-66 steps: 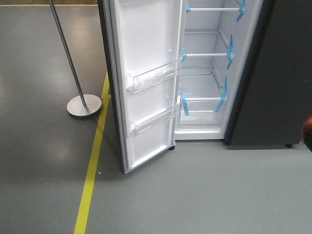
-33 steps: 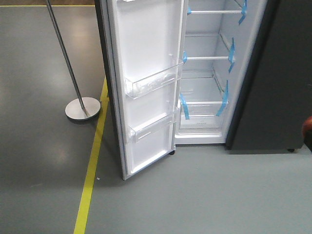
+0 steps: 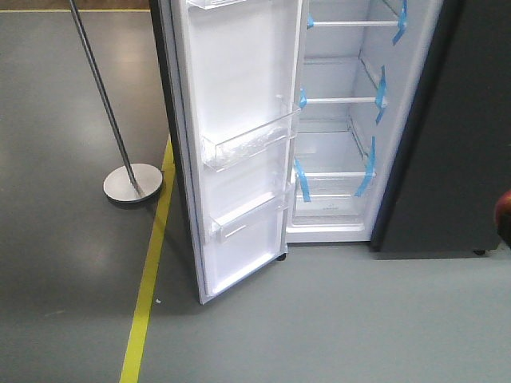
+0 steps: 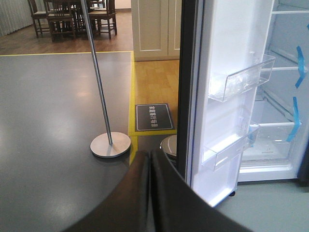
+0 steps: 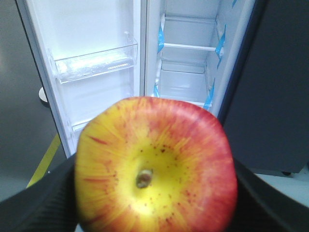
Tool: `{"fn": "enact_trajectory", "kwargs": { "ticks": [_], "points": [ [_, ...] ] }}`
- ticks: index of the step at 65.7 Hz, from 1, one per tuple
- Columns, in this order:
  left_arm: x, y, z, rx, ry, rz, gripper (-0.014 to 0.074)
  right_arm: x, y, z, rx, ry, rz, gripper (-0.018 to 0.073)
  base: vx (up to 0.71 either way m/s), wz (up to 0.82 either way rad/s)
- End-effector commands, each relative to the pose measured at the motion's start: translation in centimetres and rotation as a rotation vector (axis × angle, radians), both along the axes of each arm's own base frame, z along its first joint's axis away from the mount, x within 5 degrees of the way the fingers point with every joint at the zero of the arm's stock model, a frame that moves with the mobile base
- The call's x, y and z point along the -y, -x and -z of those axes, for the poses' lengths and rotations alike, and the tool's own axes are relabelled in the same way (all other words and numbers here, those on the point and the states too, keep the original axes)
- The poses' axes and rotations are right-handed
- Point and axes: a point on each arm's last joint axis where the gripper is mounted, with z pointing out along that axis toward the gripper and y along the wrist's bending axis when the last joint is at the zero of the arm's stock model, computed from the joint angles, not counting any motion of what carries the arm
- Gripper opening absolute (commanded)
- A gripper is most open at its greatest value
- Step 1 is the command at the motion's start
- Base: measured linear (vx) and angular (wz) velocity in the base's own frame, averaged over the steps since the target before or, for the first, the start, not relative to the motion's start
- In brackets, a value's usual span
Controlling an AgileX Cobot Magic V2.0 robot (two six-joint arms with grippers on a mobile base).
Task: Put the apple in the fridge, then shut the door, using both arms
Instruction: 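Move closer to the refrigerator interior with the apple held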
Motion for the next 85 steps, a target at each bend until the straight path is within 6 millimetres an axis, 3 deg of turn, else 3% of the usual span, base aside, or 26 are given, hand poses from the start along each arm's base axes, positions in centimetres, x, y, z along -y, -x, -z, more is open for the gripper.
{"fn": "enact_trajectory", "kwargs": {
  "ticks": [1,85],
  "points": [
    [0.08,-0.04,-0.11,0.069,0.011,0.010,-0.0006,0.22,-0.18,-1.67,0.114,0.003,0.026,0.0188,0.07,-0.01],
    [0.08,-0.04,-0.11,0.069,0.011,0.010,-0.0006,0.22,-0.18,-1.67,0.114,0.003,0.026,0.0188,0.07,-0.01]
  ]
}}
